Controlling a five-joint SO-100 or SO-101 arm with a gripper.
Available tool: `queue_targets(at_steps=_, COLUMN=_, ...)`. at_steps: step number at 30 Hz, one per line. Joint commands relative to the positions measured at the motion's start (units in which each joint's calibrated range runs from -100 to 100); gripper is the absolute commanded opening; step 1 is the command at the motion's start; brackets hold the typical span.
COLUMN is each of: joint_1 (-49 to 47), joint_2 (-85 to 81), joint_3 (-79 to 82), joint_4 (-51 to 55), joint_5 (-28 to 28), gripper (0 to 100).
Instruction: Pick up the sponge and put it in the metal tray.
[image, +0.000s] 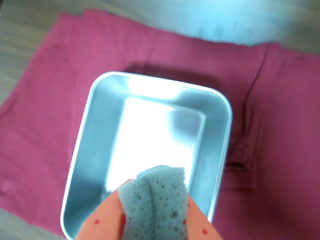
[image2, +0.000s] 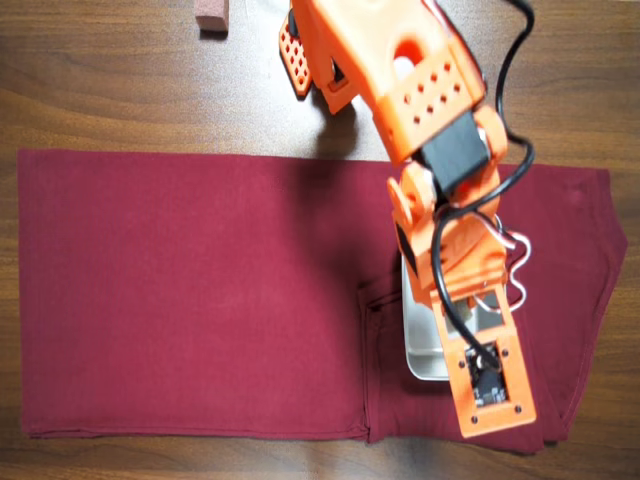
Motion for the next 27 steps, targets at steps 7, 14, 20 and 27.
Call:
queue_targets(at_steps=7, joint_1=-3.72, joint_2=10.11, joint_3=-0.29, joint_4=-11.52, joint_5=0.15, gripper=3)
queue_targets(at_steps=14, joint_1=0.02, joint_2=9.57, joint_3=-3.84, joint_4=-4.15, joint_5=-0.29, gripper=27)
queue_targets(at_steps=20, joint_1=0.69, joint_2=9.48, joint_3=-5.84, joint_4=-2.30, joint_5=-0.29, gripper=42)
queue_targets(at_steps=27, joint_1=1.94, joint_2=10.99, joint_3=-5.66, joint_4=-7.93, joint_5=-0.73, gripper=55)
